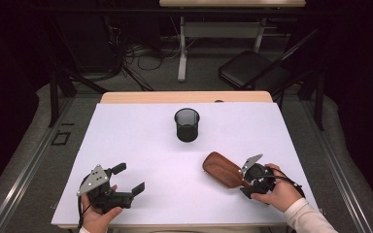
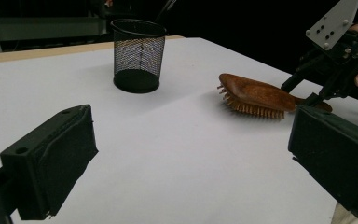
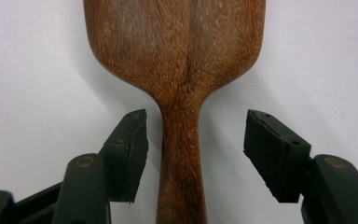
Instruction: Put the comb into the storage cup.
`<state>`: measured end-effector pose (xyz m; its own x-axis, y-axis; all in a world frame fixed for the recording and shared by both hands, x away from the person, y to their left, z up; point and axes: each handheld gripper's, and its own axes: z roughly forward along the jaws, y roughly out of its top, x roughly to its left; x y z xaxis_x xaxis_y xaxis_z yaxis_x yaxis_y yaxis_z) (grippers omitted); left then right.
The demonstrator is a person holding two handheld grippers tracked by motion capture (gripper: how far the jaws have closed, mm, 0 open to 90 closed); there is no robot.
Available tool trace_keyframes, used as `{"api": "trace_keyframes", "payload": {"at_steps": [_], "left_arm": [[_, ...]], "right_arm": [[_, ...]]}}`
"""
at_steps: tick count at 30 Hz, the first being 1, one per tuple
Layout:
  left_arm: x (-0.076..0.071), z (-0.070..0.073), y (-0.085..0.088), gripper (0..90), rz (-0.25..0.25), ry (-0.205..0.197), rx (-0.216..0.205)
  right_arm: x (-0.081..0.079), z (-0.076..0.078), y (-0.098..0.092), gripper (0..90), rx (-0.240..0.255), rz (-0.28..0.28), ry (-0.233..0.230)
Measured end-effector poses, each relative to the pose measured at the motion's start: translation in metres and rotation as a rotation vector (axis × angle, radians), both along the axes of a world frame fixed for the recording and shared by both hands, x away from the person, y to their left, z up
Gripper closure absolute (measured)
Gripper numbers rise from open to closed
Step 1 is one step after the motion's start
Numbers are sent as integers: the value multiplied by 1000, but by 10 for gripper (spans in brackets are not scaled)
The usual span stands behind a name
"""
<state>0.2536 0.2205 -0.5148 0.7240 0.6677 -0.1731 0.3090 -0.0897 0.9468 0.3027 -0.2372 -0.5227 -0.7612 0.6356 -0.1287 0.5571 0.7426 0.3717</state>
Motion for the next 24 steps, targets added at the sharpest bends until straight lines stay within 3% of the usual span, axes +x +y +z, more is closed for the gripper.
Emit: {"api": "trace_keyframes", "payload": {"at_steps": [3,4,10,20,24], "left_arm": [[0,0,0,8,0,2,-4],[0,0,0,8,0,2,-3],[0,0,0,9,0,1,-3],[0,0,0,9,-1,2,-4],[0,0,0,9,0,3,-3]], "right_arm": [[2,0,-1,456,5,-11,28],[2,-2,-1,466,25,-11,13],[4,-3,0,550,24,10,37],[3,-6,3,588,38,25,37],[3,-6,4,602,32,13,57]]}}
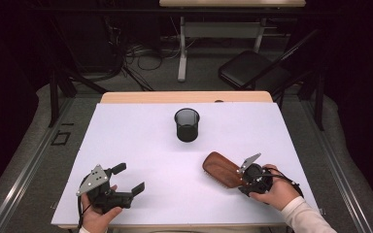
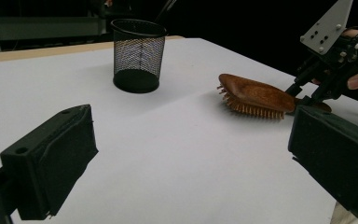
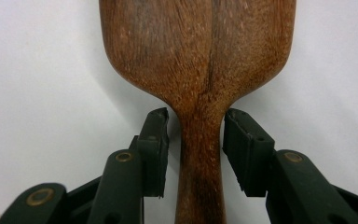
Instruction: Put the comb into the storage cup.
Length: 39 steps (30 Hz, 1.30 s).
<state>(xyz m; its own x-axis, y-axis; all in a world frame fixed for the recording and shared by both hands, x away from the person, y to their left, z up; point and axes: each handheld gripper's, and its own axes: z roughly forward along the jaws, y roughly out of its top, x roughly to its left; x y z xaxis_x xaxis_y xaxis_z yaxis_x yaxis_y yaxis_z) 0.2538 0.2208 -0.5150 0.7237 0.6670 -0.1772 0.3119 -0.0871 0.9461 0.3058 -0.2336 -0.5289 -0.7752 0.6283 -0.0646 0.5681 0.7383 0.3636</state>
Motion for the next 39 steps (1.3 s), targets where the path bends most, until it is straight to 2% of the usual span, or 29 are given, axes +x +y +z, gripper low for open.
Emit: {"api": "trace_keyframes", "payload": {"at_steps": [7,21,22,25,39], "left_arm": [[0,0,0,9,3,1,-1],[0,0,0,9,3,3,-3],[0,0,0,9,3,3,-3],[0,0,0,9,3,3,-3],[0,0,1,9,4,3,-4]], "right_arm": [[1,-2,0,609,-1,-5,-11],[1,-1,1,658,-5,-14,-4],[1,-4,1,666,18,-15,-24],[1,-1,1,678,-10,-13,0],[0,-2,2,713,1,-16,-12]]}}
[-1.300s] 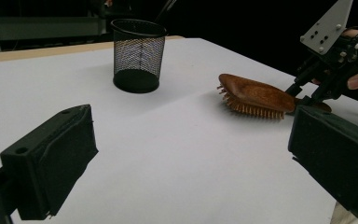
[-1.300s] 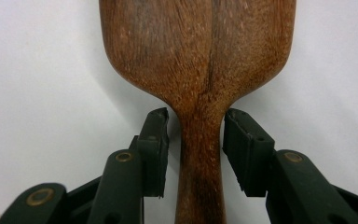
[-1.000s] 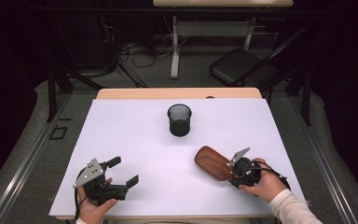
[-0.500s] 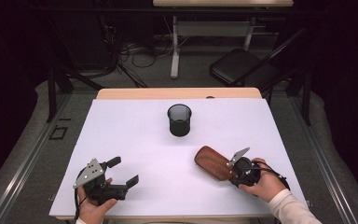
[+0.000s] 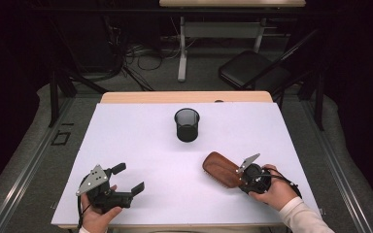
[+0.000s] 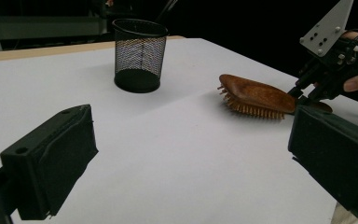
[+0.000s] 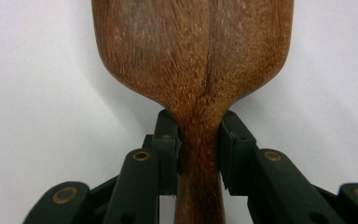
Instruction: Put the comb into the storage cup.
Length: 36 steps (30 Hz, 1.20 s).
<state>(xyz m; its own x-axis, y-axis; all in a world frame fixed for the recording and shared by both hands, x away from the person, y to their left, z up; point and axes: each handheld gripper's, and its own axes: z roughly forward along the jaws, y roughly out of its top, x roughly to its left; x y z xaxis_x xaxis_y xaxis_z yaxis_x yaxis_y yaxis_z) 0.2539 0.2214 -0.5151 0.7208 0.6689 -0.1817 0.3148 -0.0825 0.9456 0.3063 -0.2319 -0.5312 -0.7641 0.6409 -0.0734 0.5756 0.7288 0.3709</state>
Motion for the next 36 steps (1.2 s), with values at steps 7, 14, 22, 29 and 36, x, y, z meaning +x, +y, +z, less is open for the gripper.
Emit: {"api": "trace_keyframes", "payload": {"at_steps": [7,14,22,29,36], "left_arm": [[0,0,0,9,1,0,0],[0,0,0,9,0,1,0],[0,0,0,9,2,1,3],[1,0,0,9,2,2,3],[1,0,0,9,3,4,2]], "right_arm": [[-1,0,0,718,-3,3,-4],[-3,0,2,720,-22,14,-31],[-4,1,2,722,-22,18,-40],[-5,1,2,722,-12,12,-51],[-6,1,1,723,-6,17,-64]]}}
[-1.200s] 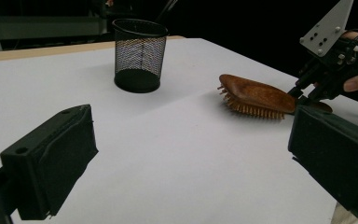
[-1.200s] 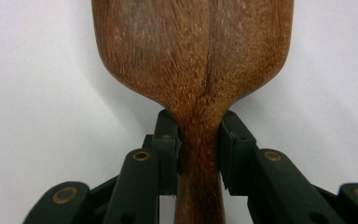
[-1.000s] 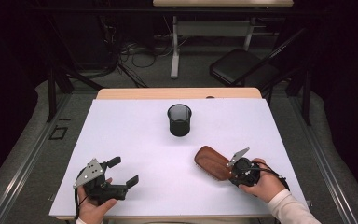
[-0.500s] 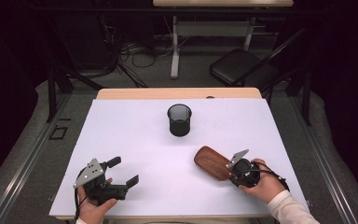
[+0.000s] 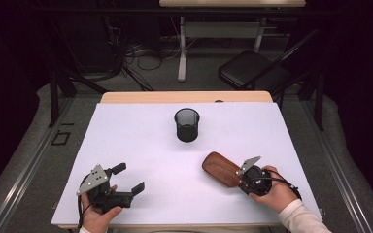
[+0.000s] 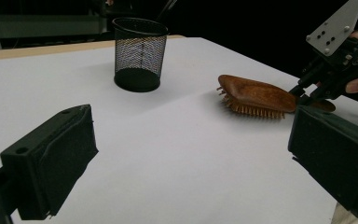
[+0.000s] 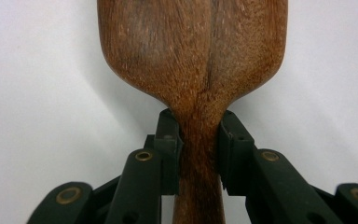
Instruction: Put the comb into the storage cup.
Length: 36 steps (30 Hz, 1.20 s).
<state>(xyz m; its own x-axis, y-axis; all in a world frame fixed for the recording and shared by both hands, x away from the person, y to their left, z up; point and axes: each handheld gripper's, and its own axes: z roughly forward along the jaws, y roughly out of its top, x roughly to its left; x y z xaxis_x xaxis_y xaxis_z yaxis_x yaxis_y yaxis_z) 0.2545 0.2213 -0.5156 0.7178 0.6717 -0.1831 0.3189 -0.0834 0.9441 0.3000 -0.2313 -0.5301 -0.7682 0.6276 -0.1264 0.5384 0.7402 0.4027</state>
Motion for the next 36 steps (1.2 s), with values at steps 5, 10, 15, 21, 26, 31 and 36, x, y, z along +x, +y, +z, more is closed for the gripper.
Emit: {"api": "trace_keyframes", "payload": {"at_steps": [5,10,15,21,26,31,36], "left_arm": [[0,0,0,9,0,1,0],[0,0,0,9,-1,0,0],[0,0,0,9,0,-1,-1],[0,0,0,9,0,-1,-1],[0,0,0,9,0,-1,-1],[0,0,0,9,-1,-1,-1],[0,0,0,9,1,-2,1]], "right_arm": [[-1,0,0,724,7,-1,-10],[-2,-1,-1,724,18,0,-23],[-3,-1,-1,724,30,-3,-31],[-4,-1,-1,724,45,-3,-43],[-4,1,-2,724,58,-8,-53],[-4,4,-2,724,73,-15,-65],[-5,7,-2,724,89,-22,-79]]}}
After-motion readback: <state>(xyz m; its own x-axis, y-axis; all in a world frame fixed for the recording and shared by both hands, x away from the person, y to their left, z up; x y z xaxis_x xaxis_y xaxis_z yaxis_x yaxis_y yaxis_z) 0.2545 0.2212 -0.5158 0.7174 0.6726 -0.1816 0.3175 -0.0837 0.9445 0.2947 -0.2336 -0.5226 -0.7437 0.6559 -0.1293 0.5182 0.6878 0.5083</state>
